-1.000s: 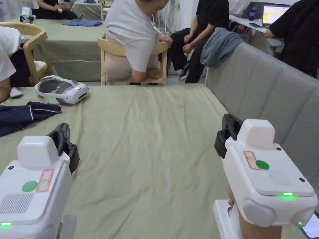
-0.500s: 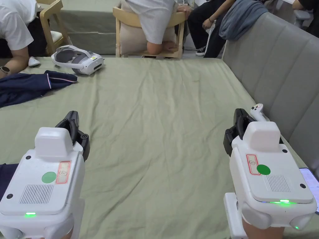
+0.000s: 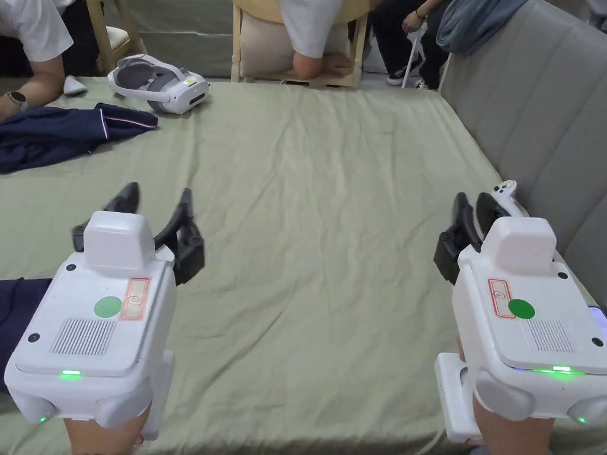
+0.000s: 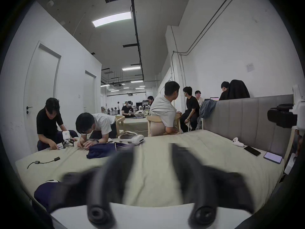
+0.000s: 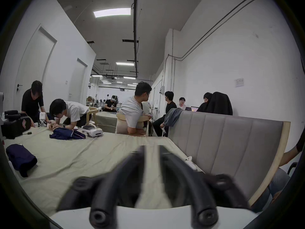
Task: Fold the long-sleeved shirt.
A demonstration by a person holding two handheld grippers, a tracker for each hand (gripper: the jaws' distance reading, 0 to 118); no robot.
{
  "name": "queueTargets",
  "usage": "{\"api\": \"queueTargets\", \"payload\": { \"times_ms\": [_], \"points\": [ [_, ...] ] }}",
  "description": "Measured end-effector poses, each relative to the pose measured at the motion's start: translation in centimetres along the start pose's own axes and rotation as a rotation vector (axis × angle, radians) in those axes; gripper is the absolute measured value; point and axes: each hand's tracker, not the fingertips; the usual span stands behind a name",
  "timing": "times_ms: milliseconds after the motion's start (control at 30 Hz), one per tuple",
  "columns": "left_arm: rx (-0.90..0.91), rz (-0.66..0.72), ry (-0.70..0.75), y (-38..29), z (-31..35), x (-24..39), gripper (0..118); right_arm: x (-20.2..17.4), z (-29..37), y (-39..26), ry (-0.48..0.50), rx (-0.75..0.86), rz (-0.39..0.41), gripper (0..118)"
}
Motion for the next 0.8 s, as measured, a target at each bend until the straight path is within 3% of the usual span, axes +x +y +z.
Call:
{"api": "queueTargets", "payload": {
  "times_ms": [33,67,233,800],
  "points": [
    [-0.003,0.0,0.005,0.0,-0.1,0.0,111,0.0,-0.2,0.0,0.008,-0.007,-0.004,100],
    [-0.002,0.002,0.008,0.0,-0.2,0.0,108,-0.1,-0.4,-0.1,0.014,-0.016,-0.002,118],
    [0.012,0.006,0.0,0.4,-0.1,-1.0,111,-1.1,-0.4,-0.4,0.016,0.007,0.029,118],
    [0.027,-0.002,0.02,0.1,-0.5,0.0,111,-0.8,-0.9,-0.2,0.014,0.012,0.025,118]
  ]
}}
